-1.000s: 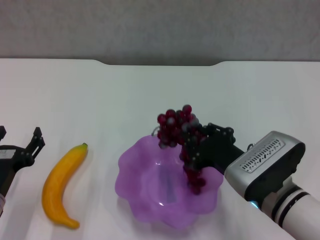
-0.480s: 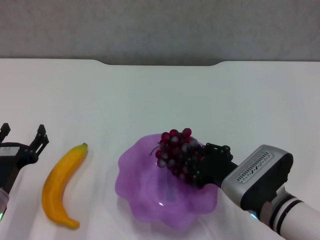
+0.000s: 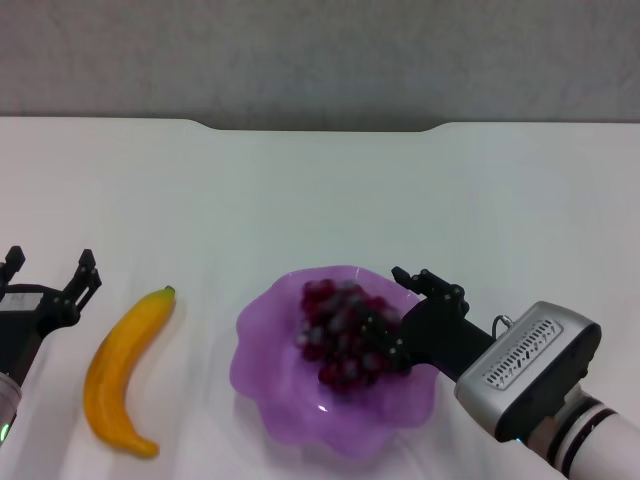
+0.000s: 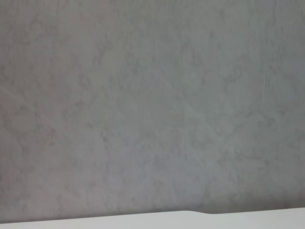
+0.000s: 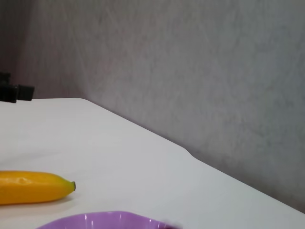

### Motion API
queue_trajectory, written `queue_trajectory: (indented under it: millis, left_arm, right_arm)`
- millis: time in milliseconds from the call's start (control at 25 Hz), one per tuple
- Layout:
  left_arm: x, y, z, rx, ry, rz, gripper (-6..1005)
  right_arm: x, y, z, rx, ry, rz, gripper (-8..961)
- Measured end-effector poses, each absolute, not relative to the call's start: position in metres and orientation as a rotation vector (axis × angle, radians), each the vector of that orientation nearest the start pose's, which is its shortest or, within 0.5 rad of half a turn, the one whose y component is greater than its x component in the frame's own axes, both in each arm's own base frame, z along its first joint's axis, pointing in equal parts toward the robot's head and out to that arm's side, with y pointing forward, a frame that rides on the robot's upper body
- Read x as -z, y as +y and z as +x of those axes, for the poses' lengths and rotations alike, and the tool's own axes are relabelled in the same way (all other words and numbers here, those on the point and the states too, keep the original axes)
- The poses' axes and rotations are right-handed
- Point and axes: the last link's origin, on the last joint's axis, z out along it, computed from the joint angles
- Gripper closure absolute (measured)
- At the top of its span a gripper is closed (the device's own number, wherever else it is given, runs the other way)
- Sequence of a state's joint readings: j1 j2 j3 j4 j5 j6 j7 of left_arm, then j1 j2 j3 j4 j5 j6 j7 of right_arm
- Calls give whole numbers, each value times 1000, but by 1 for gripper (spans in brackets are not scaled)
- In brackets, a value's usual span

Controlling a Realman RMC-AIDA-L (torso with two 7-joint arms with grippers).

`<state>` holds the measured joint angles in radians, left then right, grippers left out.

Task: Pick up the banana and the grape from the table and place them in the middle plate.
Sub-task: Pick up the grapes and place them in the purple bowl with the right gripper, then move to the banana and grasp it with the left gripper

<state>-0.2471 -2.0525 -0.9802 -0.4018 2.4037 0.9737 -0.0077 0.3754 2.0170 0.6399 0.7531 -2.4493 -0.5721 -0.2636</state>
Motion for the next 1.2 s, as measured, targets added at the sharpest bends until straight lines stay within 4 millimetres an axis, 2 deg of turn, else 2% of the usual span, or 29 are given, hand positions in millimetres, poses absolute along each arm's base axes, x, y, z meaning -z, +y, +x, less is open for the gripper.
queue_trajectory:
  millis: [160, 360, 480, 520, 560, 680, 800, 960, 1200]
  left_arm:
    - [23, 301, -351, 556, -643, -1582, 106]
    - [24, 302, -351, 556, -644, -1583, 106]
    - [24, 302, -350, 559, -645, -1584, 106]
    - [24, 302, -350, 560, -645, -1586, 106]
    - [24, 302, -350, 560, -645, -1586, 106]
    - [25, 302, -350, 561, -646, -1588, 105]
    - [26, 300, -350, 559, -648, -1590, 105]
    - [27, 301, -349, 561, -647, -1594, 105]
    - [32, 307, -340, 568, -678, -1623, 105]
  right_arm:
    - [125, 308, 234, -454, 276, -2221, 369]
    - [115, 313, 240, -498, 324, -2157, 258]
    - [101, 318, 255, -536, 387, -2092, 192]
    - [88, 321, 268, -559, 387, -2032, 170]
    - [88, 321, 268, -559, 387, -2032, 157]
    - [67, 323, 285, -589, 385, -1931, 118]
    - [52, 323, 297, -583, 362, -1866, 121]
    - [37, 320, 321, -476, 302, -1822, 125]
    - [36, 315, 336, -415, 333, -1819, 129]
